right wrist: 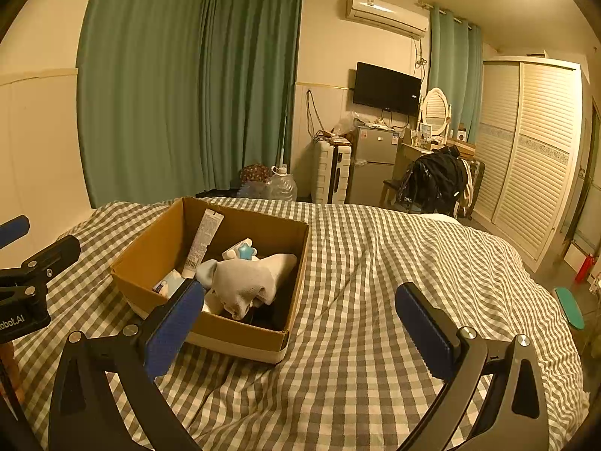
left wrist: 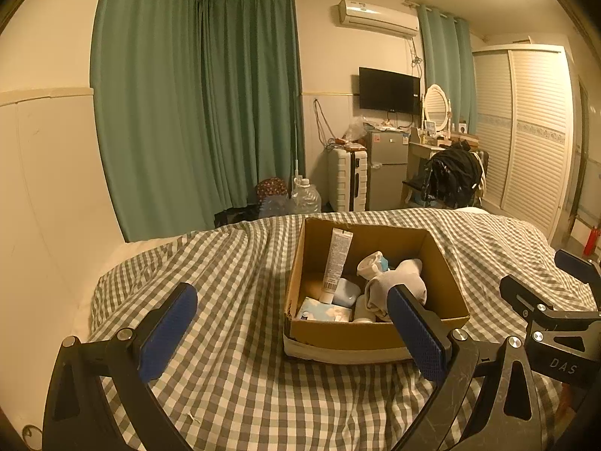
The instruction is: Organize objects
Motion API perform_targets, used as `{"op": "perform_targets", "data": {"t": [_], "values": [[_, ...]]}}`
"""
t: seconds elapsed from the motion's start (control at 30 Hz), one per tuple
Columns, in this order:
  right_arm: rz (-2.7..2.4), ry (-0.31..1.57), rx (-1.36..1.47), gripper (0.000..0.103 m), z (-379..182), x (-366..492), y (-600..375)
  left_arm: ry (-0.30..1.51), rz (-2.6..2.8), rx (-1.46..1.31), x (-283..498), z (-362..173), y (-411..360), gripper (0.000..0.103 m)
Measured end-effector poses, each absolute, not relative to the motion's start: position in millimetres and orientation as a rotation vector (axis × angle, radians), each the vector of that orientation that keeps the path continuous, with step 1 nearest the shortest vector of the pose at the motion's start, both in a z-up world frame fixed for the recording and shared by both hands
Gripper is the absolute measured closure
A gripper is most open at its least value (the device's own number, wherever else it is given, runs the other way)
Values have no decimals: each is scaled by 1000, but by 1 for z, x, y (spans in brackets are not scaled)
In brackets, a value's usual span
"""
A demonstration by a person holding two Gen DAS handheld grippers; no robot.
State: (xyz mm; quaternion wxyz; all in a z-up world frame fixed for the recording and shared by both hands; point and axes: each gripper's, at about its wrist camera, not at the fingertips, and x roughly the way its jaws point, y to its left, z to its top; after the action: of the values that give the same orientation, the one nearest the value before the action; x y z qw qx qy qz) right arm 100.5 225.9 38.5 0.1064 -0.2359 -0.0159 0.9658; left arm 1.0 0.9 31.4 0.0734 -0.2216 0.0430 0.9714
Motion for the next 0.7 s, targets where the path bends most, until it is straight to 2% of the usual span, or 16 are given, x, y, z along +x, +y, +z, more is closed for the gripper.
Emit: {"op": "perform_targets", "data": {"t": [0.7], "values": [[2842,-47,-712,1,36,99,224,137,2905,-674,2,29,1,0]]}}
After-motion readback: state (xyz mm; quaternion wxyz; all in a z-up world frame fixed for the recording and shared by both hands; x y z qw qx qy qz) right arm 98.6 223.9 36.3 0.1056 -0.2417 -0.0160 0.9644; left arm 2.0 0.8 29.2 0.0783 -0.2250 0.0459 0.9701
